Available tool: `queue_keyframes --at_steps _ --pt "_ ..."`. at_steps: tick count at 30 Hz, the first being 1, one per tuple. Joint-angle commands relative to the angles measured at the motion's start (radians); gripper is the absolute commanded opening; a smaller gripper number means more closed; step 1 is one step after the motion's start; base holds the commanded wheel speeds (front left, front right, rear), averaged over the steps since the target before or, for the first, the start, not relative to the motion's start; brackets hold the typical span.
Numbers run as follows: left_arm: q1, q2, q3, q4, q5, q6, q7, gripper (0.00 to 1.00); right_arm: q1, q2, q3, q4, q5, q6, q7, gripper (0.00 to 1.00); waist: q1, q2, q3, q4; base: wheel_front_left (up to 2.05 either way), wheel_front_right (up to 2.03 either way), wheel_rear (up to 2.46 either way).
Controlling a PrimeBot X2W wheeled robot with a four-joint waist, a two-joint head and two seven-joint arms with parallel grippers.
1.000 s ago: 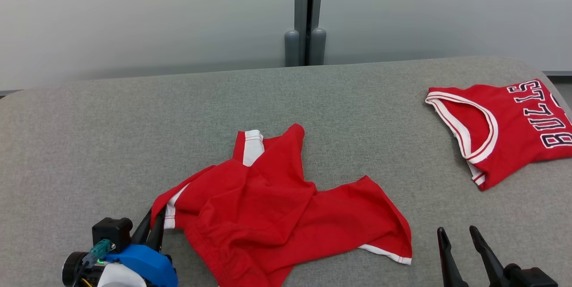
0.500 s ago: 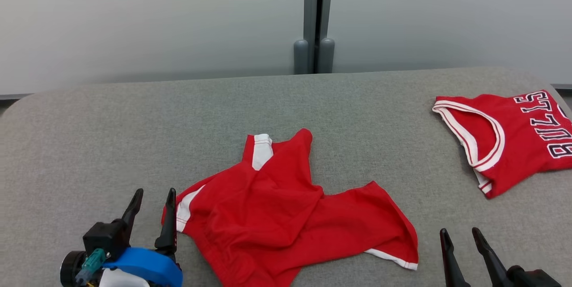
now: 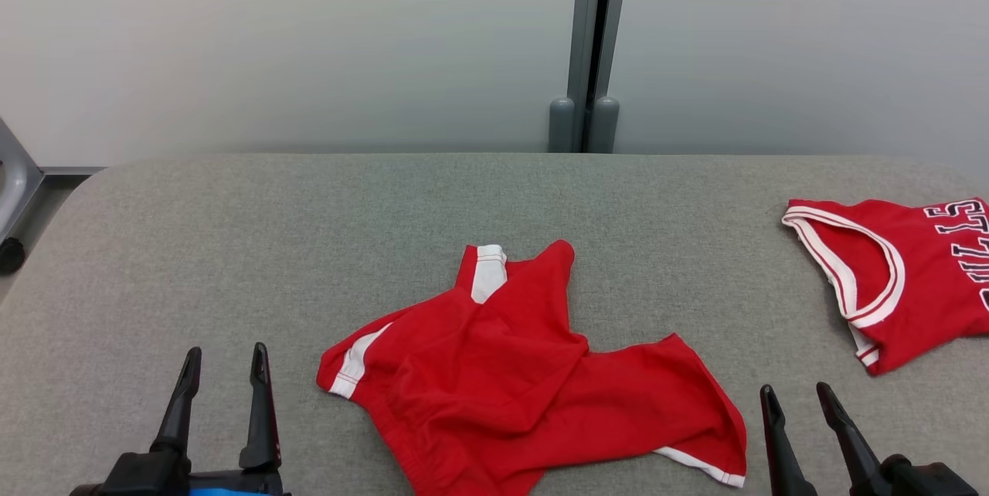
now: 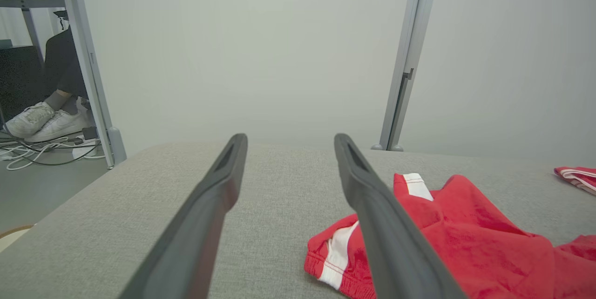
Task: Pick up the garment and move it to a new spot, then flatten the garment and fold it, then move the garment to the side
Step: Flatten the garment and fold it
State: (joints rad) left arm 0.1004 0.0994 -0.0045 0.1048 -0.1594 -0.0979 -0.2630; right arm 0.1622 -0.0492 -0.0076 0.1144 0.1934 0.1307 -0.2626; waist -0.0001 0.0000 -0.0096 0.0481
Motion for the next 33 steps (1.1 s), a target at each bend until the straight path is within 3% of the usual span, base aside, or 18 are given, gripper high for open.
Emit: queue_keyframes --at_steps 1,20,24,33 --pt "0.006 -0.003 0.01 -0.009 0.007 -0.003 -0.002 1.0 0.002 -0.003 -0.003 -0.006 -0.003 0.0 -0.003 1.0 0.0001 0.0 -0.003 0.0 0.0 0.0 0.0" --pt "0.037 -0.022 0.025 0.044 0.063 -0.031 -0.002 1.0 0.06 -0.002 -0.034 -0.021 -0.016 0.0 -0.003 1.0 0.0001 0.0 -0.013 -0.016 0.0 0.0 0.0" --pt "0.055 -0.001 -0.039 0.073 0.068 -0.035 -0.002 1.0 0.058 -0.002 -0.028 0.021 -0.028 0.0 -0.003 1.0 0.0001 0.0 -0.008 -0.016 0.0 0.0 0.0" --pt "0.099 0.09 -0.301 0.137 0.028 -0.033 -0.002 1.0 0.009 -0.002 0.005 0.166 -0.065 0.0 -0.003 1.0 0.0001 0.0 0.013 -0.02 0.0 0.0 0.0"
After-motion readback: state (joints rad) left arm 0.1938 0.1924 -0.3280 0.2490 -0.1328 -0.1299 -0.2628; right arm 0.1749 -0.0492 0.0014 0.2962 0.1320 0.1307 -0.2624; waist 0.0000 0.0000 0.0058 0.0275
